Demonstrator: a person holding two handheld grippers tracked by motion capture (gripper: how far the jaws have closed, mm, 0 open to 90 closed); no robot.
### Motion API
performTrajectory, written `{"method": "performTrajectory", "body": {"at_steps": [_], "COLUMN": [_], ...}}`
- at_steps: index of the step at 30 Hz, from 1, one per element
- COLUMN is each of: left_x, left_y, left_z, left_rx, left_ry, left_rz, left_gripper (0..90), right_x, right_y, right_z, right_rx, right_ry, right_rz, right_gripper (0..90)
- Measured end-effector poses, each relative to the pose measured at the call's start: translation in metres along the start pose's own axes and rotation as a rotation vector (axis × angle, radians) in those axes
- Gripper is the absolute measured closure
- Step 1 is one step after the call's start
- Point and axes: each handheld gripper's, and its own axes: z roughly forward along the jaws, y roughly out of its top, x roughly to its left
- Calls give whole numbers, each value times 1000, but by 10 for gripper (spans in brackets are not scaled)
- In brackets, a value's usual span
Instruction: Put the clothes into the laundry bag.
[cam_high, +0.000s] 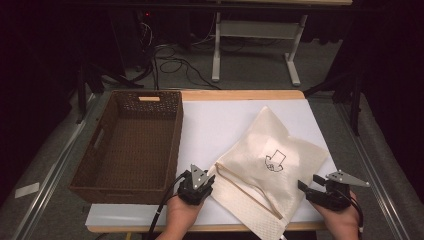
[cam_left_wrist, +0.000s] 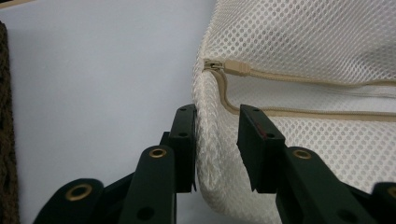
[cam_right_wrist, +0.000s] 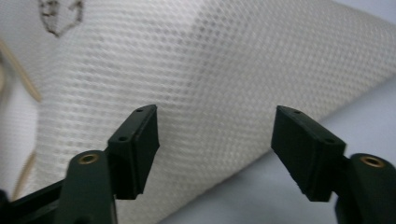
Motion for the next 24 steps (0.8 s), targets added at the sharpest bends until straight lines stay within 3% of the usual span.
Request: {"method": "performTrajectory", "body": {"at_steps": [3, 9, 10, 13, 17, 19, 24], "left_x": [0, 2, 2, 2, 1, 1, 1], "left_y": [1, 3, 3, 4, 4, 4, 4], "left_z": [2, 0, 0, -1, 0, 0, -1], "left_rx": [4, -6, -7, -4, -3, -1, -2], "left_ry": [-1, -13, -14, -19, -17, -20, -17], "left_rz": [-5, -8, 4, 1, 10, 15, 20], "left_gripper": [692, 724, 791, 830, 837, 839, 842], "right_x": [-3, 2, 3, 7, 18, 18, 19], "right_y": [-5, -9, -9, -11, -10, -9, -7], "right_z": [7, 15, 15, 16, 18, 18, 18], "right_rx": [44, 81, 80, 79, 99, 107, 108], "right_ry": [18, 42, 49, 78, 42, 38, 59], "right_rz": [37, 26, 24, -16, -124, -134, -145], "right_gripper": [262, 262, 294, 446, 675, 787, 882]}}
